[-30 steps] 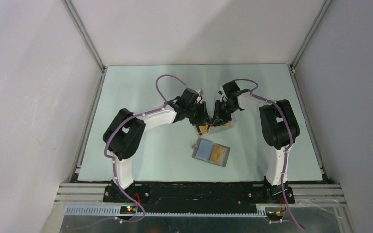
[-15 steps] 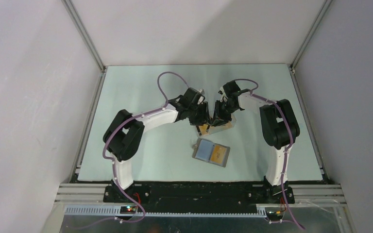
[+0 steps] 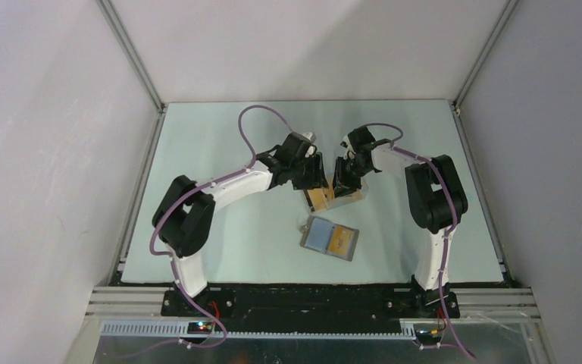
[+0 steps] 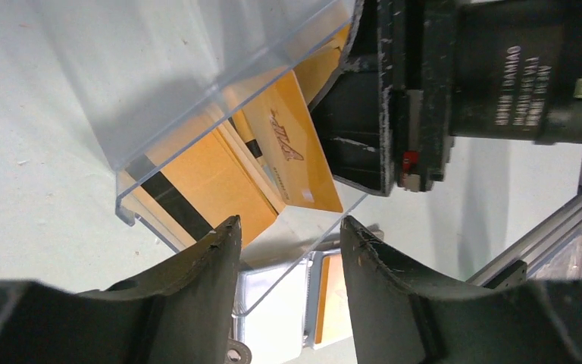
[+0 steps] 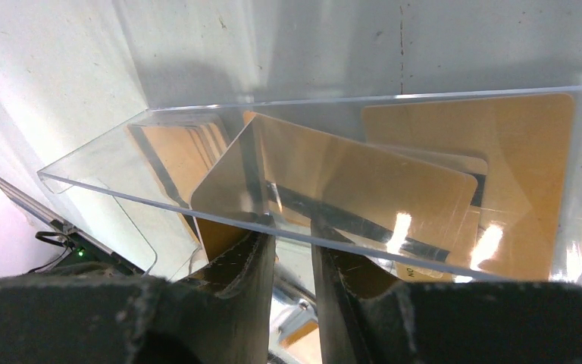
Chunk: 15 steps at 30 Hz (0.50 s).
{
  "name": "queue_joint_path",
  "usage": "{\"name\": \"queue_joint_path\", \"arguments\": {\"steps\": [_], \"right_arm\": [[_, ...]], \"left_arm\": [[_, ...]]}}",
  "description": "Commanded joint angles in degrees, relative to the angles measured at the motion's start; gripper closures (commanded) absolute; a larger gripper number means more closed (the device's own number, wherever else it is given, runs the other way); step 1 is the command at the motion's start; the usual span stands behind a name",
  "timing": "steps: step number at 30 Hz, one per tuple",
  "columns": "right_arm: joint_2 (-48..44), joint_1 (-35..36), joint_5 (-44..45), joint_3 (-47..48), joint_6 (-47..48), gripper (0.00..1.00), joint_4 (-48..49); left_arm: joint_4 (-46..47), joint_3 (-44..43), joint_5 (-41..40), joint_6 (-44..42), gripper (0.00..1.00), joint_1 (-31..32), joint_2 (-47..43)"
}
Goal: Put the credit cards into the card holder
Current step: Pick up the credit card from the storage box.
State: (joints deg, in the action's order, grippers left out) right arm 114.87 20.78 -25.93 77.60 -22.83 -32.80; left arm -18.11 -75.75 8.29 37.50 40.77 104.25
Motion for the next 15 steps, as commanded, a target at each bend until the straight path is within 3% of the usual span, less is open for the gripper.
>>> {"name": "queue_joint_path", "arguments": {"steps": [1,15], "right_arm": [[1.85,-0.22,0.03,0.58,-0.02,0.71,-2.45],[-1.96,-0.74,-1.9,0.54,-1.1,0.68,-3.03]], "left_arm": [[0.01,-2.1,1.59,-0.23,0.44,1.19,2.67],[1.25,-3.98,3.84,5.71,0.41,1.34,4.89]]}}
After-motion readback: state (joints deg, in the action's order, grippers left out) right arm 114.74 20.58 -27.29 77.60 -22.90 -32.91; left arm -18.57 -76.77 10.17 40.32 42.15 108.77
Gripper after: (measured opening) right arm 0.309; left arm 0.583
